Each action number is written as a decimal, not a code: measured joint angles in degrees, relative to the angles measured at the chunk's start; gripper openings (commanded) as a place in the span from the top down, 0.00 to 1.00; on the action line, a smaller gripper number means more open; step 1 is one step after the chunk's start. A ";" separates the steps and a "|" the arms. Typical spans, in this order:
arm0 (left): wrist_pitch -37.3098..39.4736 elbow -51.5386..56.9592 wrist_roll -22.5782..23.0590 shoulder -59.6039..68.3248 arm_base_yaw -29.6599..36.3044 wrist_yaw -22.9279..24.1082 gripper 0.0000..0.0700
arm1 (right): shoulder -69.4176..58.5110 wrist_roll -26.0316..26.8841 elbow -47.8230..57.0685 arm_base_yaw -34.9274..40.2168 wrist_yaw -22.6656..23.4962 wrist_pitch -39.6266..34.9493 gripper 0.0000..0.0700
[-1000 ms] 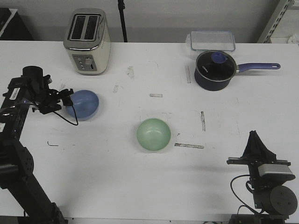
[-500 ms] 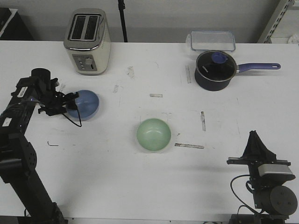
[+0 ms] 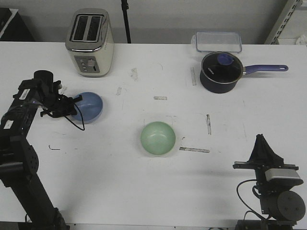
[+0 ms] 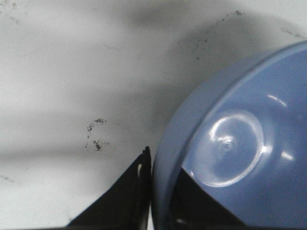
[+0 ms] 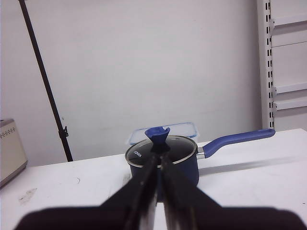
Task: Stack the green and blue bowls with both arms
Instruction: 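Lift the blue bowl with the left gripper and carry it over the green bowl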
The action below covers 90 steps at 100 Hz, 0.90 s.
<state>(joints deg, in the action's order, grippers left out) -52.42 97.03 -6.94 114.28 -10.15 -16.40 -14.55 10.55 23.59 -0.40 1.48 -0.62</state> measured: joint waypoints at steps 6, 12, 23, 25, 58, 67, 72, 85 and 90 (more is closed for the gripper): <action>-0.04 0.00 0.00 0.00 0.00 0.00 1.00 | 0.00 0.00 0.00 0.00 0.00 0.00 0.99; -0.22 0.00 0.00 0.00 0.00 -0.04 1.00 | 0.00 0.00 0.00 0.00 -0.02 0.00 0.99; -0.61 0.00 0.00 0.00 0.00 -0.81 1.00 | 0.00 0.00 0.00 0.00 -0.02 0.00 0.99; -0.70 0.00 -0.02 0.00 0.02 -1.18 1.00 | 0.00 0.00 0.00 0.00 0.00 0.00 0.99; -1.53 0.00 -0.04 -1.03 0.92 -2.62 1.00 | 0.00 0.00 0.00 0.00 0.00 0.00 0.99; -2.54 0.00 -0.31 -2.95 1.09 -2.71 1.00 | 0.00 0.00 0.00 0.00 -0.02 0.00 0.99; -3.41 0.07 -0.52 -4.15 1.42 -2.69 1.00 | 0.00 0.00 0.00 0.00 -0.02 0.00 0.99; -5.16 0.17 -1.05 -6.78 3.91 -2.69 1.00 | 0.00 0.00 0.00 0.00 -0.02 0.00 0.99; -5.68 0.17 -1.31 -7.52 5.35 -2.71 1.00 | 0.00 0.00 0.00 0.00 0.00 0.00 0.99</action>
<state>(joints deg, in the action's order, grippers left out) -58.11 97.21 -8.25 106.76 -4.80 -19.11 -14.55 10.55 23.59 -0.40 1.48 -0.62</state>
